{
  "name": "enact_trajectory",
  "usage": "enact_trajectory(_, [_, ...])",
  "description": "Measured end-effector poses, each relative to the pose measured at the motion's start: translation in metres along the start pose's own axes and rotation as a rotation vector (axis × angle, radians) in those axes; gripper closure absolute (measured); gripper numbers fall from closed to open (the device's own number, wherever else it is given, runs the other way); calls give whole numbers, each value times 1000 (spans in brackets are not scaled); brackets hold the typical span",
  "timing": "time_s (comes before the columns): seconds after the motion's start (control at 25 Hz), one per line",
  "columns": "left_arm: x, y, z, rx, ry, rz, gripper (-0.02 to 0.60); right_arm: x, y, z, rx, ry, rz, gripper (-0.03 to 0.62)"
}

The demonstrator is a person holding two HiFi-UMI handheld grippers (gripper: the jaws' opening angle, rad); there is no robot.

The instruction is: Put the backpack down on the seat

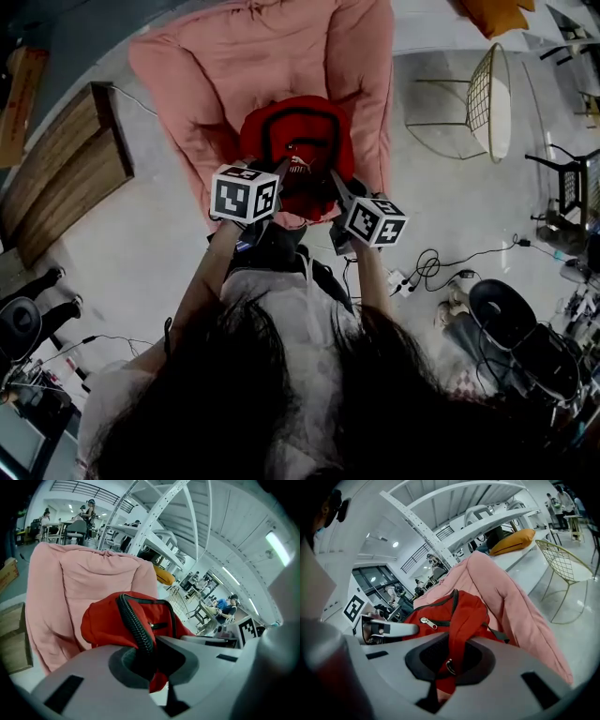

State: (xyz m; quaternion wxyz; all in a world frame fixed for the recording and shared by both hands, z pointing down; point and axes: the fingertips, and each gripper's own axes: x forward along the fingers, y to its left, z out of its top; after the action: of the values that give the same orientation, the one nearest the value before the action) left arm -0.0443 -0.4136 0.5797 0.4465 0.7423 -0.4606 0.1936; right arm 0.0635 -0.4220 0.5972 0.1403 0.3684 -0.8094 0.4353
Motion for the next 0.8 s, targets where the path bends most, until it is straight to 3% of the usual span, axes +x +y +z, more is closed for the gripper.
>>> enact_trajectory(0.24, [51,51,11,-71,34,54,537,56,-40,1,-14,98,-52,546])
enact_trajectory(0.52, [108,106,-17,-209,118,98,537,115,-85,-40,37,273,-75,546])
enact_trajectory(0.8, [163,159,-55,-190,242,153,537,151,-129,-87,-52,441,-139,546])
